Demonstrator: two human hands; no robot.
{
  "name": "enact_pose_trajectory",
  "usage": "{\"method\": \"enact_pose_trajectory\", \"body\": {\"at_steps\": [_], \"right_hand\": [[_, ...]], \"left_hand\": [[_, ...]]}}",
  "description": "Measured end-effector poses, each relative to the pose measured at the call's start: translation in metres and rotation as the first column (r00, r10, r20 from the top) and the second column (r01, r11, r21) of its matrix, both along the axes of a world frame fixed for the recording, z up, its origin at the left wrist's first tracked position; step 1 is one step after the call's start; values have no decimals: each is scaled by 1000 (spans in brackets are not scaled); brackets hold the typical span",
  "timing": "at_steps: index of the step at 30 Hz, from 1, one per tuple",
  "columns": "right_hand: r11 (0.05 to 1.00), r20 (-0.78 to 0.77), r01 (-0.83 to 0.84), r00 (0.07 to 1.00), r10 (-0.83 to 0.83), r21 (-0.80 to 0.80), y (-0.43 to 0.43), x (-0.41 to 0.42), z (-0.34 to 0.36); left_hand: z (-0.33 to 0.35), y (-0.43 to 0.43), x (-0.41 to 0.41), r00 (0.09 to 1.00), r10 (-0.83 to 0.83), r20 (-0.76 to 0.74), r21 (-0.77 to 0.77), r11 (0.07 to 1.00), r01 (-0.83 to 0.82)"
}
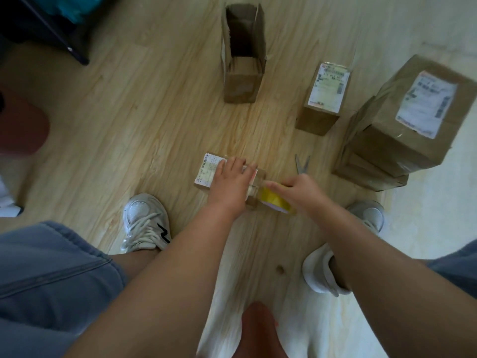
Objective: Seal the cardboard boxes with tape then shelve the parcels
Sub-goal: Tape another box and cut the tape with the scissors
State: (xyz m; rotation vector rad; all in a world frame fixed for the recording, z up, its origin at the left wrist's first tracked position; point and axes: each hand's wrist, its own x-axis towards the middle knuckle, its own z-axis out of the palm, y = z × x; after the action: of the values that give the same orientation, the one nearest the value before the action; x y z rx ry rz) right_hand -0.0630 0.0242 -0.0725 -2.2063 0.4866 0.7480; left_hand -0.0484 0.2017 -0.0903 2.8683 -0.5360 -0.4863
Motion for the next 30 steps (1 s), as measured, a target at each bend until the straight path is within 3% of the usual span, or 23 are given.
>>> {"method": "enact_pose_trajectory", "body": {"at_steps": [4,10,18,21,26,30], "right_hand": [[984,94,104,989,-118,145,1,11,38],[908,173,209,942,-286,364,1,19,88],[950,229,49,966,-124,308,24,22,96],[966,185,5,981,-55,259,28,26,99],[975,68,-156,987,146,156,31,33,98],[966,137,-258,957,254,10,45,37,96]], "left_hand": [[18,18,6,981,159,-110,-198,964,-178],[29,26,15,927,230,-297,-396,854,-339],[40,25,12,948,150,-281,-346,905,-246],[40,28,11,961,156,-231,-301,927,-223],[36,43,13,954,193,-230,-300,918,-259],[31,52,10,942,224,-251,-353,885,-304]]}}
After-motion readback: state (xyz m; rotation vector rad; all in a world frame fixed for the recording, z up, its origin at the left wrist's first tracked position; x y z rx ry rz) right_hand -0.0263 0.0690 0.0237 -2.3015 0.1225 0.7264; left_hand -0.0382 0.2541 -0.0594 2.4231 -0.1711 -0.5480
